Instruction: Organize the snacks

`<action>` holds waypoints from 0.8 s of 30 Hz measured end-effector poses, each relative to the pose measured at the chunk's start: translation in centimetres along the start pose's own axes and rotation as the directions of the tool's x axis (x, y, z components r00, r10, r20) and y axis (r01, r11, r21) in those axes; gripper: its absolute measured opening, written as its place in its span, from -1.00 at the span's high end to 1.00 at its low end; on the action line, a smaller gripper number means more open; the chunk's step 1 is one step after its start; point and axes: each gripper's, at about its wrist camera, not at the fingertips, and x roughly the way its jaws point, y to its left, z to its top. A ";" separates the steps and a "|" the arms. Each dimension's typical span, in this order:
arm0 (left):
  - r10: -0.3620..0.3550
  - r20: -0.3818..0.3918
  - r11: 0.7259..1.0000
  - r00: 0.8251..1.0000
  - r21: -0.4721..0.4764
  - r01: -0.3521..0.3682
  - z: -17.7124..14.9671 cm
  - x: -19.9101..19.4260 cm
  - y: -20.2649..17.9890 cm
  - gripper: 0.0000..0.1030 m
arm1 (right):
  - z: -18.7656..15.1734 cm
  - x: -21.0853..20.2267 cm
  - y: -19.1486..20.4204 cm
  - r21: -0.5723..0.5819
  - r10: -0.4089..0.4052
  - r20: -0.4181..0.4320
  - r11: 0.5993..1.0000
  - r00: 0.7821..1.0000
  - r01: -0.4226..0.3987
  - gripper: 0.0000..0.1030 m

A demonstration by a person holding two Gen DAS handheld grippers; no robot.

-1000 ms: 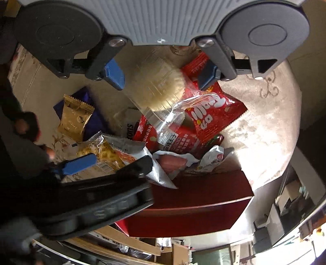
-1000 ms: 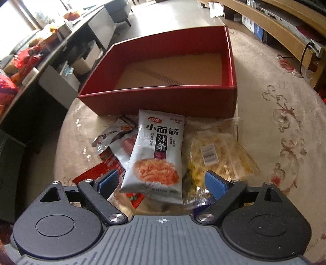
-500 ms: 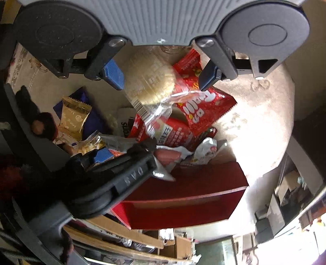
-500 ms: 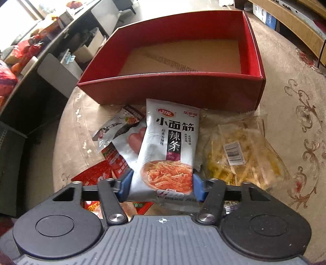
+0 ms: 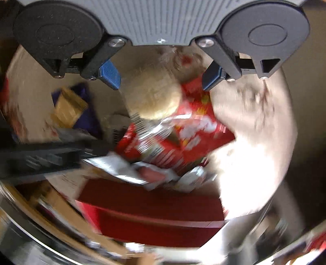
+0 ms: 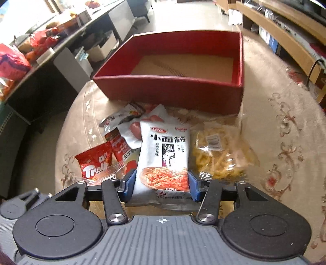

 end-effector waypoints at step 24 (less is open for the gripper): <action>0.092 -0.008 0.990 0.996 -0.104 -0.093 -0.8 1.2 1.8 -0.34 | -0.9 3.1 1.0 -0.061 -0.021 -0.110 0.998 0.994 0.014 -0.44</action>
